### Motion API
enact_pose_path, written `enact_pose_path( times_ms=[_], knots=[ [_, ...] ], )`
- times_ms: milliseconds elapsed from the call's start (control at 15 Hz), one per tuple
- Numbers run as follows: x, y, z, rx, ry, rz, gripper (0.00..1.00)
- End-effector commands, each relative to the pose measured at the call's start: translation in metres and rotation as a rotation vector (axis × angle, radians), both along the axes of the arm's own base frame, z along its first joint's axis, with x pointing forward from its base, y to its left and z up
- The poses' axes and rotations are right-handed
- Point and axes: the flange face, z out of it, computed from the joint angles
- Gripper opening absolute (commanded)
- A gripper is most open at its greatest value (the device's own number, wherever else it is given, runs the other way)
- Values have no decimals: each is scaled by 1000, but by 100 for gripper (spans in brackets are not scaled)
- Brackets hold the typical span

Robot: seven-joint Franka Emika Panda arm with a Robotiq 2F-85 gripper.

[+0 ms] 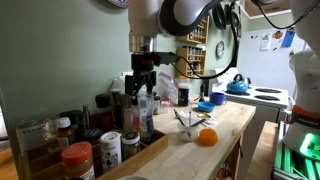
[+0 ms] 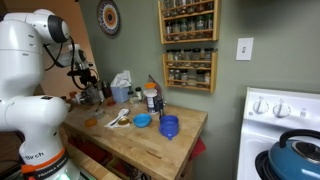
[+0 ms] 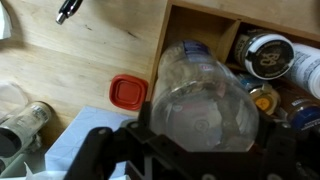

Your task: Put the upside down container on the right side of the counter.

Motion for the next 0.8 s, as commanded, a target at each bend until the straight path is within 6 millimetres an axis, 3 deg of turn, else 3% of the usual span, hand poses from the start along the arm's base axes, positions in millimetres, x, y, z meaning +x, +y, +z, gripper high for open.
enact_pose_path(
  times_ms=[0,733],
  knots=[
    [-7,-3,13,-34,-4,-1,64],
    [5,-1,61,-80,-21,42,63]
  ],
)
